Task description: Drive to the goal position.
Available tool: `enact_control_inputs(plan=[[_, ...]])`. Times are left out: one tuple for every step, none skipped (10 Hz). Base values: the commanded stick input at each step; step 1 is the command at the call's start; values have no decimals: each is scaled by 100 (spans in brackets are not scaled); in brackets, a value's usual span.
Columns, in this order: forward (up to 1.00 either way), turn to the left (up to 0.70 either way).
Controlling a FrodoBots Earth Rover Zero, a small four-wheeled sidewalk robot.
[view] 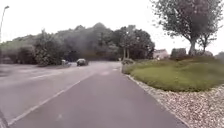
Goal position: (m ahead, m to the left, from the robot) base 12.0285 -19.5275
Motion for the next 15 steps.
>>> enact_control_inputs(plan=[[100,0],[100,0],[100,0],[100,0],[100,0],[100,0],[100,0],[100,0],[100,0],[100,0],[100,0],[100,0],[100,0],[100,0],[100,0]])
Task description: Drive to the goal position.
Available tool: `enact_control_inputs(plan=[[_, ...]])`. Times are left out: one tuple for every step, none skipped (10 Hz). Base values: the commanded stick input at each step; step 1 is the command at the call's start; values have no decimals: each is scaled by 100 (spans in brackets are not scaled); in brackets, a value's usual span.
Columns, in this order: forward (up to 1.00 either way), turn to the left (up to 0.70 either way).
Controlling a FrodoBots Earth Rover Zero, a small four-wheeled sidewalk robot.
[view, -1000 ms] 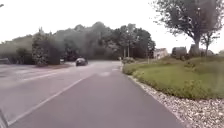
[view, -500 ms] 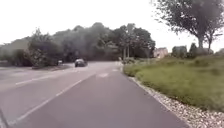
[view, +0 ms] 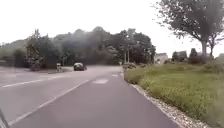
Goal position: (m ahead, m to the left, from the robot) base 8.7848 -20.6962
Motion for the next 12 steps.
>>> enact_control_inputs(plan=[[100,0],[100,0],[100,0],[100,0],[100,0],[100,12],[100,40],[100,28],[100,3],[100,0],[100,0],[100,0]])
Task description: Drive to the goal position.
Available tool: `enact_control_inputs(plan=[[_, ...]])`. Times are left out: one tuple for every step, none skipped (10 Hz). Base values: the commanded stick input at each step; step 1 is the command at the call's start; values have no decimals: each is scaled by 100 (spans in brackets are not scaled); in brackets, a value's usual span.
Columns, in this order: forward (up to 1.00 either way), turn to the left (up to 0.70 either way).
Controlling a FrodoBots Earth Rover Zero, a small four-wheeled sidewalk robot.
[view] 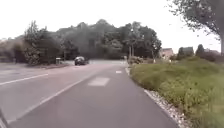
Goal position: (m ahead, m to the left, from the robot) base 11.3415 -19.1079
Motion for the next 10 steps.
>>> enact_control_inputs(plan=[[100,0],[100,0],[100,0],[100,0],[100,0],[100,0],[100,0],[100,0],[100,0],[100,0]])
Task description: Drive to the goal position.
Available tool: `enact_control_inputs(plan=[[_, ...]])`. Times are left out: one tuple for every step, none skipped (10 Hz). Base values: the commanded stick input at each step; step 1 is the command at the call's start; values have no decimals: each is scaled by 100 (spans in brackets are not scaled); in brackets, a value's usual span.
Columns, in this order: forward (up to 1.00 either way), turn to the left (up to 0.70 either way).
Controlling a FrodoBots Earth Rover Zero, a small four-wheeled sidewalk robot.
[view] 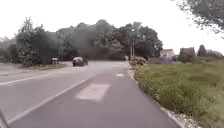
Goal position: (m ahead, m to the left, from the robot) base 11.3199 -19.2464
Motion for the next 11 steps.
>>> enact_control_inputs(plan=[[100,0],[100,0],[100,0],[100,0],[100,0],[100,0],[100,0],[100,0],[100,0],[100,0],[100,0]])
